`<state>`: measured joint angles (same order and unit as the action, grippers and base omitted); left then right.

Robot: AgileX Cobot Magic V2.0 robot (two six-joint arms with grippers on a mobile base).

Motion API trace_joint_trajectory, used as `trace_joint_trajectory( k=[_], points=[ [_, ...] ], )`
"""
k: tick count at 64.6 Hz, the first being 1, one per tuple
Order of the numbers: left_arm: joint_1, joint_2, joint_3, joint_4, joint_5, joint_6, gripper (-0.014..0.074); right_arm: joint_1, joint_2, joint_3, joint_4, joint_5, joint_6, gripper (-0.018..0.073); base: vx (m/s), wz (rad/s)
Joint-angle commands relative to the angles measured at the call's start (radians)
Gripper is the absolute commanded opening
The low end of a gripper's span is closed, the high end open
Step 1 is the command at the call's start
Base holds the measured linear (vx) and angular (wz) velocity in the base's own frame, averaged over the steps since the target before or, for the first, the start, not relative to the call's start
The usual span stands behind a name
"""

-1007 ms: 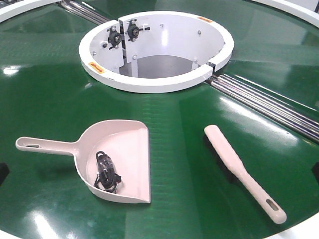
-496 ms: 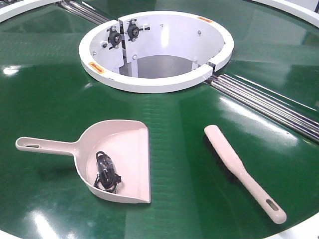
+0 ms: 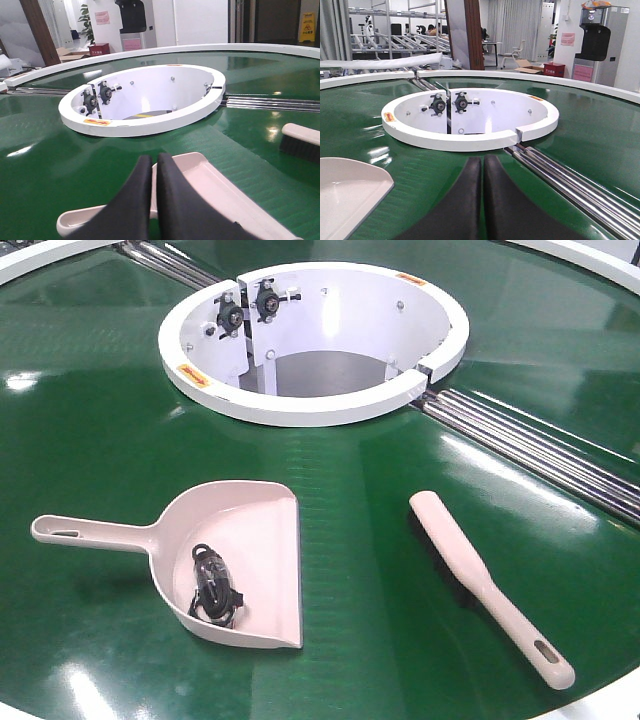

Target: Clean and inspect green conveyor with broom and dustpan

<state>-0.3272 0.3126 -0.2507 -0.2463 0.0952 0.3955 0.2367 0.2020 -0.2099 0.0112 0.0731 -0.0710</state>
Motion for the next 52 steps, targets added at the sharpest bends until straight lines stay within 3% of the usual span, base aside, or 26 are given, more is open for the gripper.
trace_joint_trajectory(
  k=[1, 32, 36, 46, 52],
  points=[
    [0.000, 0.008, -0.025, -0.013, -0.078, -0.008, -0.0008, -0.003, 0.008, -0.025, -0.004, -0.082, -0.008, -0.0008, 0.00, 0.00],
    [0.000, 0.008, -0.009, 0.009, -0.082, -0.010, -0.0008, -0.003, 0.008, -0.025, -0.004, -0.082, -0.008, -0.0008, 0.00, 0.00],
    [0.000, 0.008, 0.007, 0.061, -0.084, -0.058, -0.0006, -0.003, 0.008, -0.025, -0.004, -0.082, -0.008, -0.0008, 0.00, 0.00],
    [0.000, -0.039, 0.082, 0.246, -0.095, -0.295, -0.0006, -0.003, 0.008, -0.025, -0.004, -0.082, -0.008, -0.0008, 0.00, 0.00],
    [0.018, -0.101, 0.162, 0.246, -0.146, -0.335, -0.0006, -0.003, 0.008, -0.025, -0.004, -0.082, -0.008, -0.0008, 0.00, 0.00]
  ],
)
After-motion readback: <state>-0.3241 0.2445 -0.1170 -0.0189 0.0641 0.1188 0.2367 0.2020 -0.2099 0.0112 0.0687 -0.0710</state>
